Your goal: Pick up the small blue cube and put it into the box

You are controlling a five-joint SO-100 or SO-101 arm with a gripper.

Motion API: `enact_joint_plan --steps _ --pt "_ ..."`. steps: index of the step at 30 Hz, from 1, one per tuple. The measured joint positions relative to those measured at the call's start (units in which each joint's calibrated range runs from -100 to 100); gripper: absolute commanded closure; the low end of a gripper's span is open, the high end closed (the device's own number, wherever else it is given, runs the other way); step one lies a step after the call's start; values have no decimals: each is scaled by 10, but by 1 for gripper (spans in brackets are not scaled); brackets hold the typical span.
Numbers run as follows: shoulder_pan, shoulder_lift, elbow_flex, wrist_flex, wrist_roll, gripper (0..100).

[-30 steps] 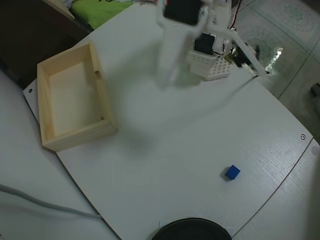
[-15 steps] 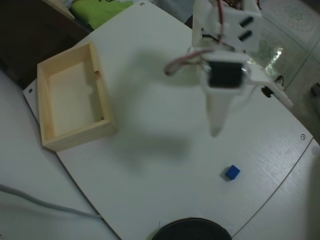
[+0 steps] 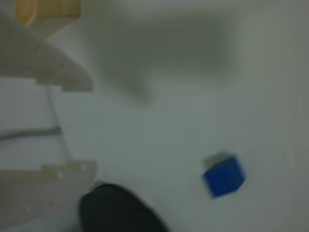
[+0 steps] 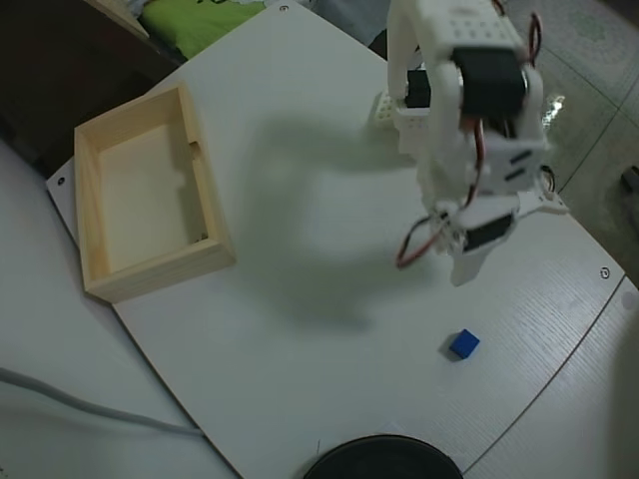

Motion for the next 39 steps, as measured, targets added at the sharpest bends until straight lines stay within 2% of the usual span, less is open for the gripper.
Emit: enact_joint_plan --steps 10,17,27,39 --pt "-2 127 2 -74 21 85" --pt "-2 191 -11 -106 19 75" --pt "-44 269 -131 -106 7 75" --pt "-94 295 -142 -106 11 76"
